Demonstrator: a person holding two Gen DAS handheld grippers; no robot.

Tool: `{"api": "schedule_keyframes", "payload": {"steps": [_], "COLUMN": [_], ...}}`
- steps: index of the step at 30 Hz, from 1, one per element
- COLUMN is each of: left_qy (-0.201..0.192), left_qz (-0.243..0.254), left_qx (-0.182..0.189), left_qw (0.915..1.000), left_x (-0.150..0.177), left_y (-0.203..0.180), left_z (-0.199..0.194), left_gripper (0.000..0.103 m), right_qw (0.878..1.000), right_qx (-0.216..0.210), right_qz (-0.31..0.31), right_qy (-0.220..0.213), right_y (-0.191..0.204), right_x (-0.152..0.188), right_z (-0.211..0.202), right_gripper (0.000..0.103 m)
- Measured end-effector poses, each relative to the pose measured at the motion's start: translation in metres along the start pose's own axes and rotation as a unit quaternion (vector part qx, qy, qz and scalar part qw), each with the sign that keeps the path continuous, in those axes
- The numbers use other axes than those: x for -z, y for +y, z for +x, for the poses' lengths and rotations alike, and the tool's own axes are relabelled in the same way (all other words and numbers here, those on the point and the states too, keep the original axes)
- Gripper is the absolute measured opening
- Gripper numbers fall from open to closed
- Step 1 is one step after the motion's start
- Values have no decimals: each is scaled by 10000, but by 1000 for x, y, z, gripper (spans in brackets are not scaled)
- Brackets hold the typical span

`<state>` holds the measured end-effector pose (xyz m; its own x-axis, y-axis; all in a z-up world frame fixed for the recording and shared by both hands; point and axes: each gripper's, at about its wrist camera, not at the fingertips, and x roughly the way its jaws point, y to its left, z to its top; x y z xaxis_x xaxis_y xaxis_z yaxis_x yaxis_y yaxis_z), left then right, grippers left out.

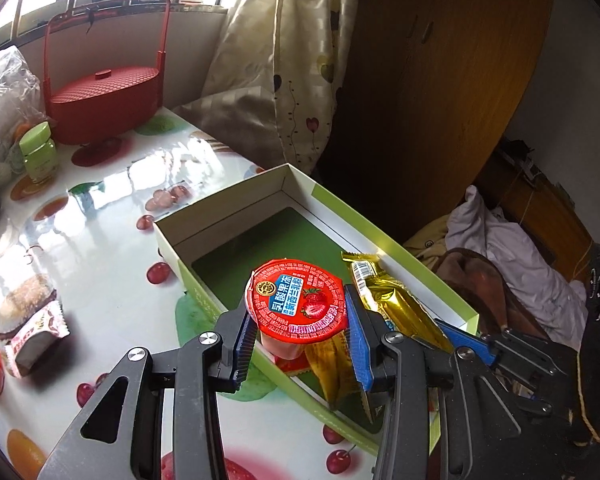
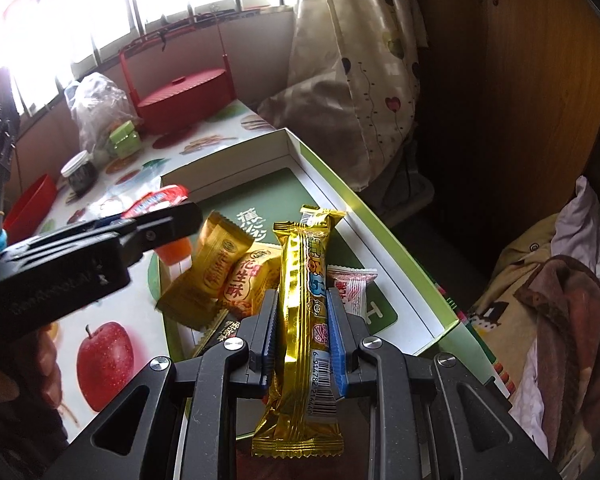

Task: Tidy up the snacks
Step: 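Carry the gold wafer stick and red jelly cup over the green box with both tools, then lower both snacks into the green box and open both tools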

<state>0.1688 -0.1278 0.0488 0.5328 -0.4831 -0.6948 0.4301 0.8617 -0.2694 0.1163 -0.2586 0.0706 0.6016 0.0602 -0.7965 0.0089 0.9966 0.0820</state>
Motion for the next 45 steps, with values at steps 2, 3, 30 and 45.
{"api": "schedule_keyframes", "payload": {"steps": [2,3,30,45], "left_qy": [30,44,95,85], "left_qz": [-15,-27,-147,-174], "left_qx": [-8,-20,-174,-195], "left_qw": [10000,10000,9997,9996], "left_x": [1,1,-7,-6], "left_y": [1,1,12,12], "left_z": [3,4,22,20], "left_gripper": [42,42,42,44], "right_qw": [10000,10000,9999,9999], "right_qx": [2,-1,-49,-26], "right_qz": [-3,1,22,8], "right_qy": [7,9,93,97], "right_y": [-1,-1,0,0], "right_x": [-1,0,1,0], "right_z": [0,1,9,10], "right_gripper": [22,22,22,36]}}
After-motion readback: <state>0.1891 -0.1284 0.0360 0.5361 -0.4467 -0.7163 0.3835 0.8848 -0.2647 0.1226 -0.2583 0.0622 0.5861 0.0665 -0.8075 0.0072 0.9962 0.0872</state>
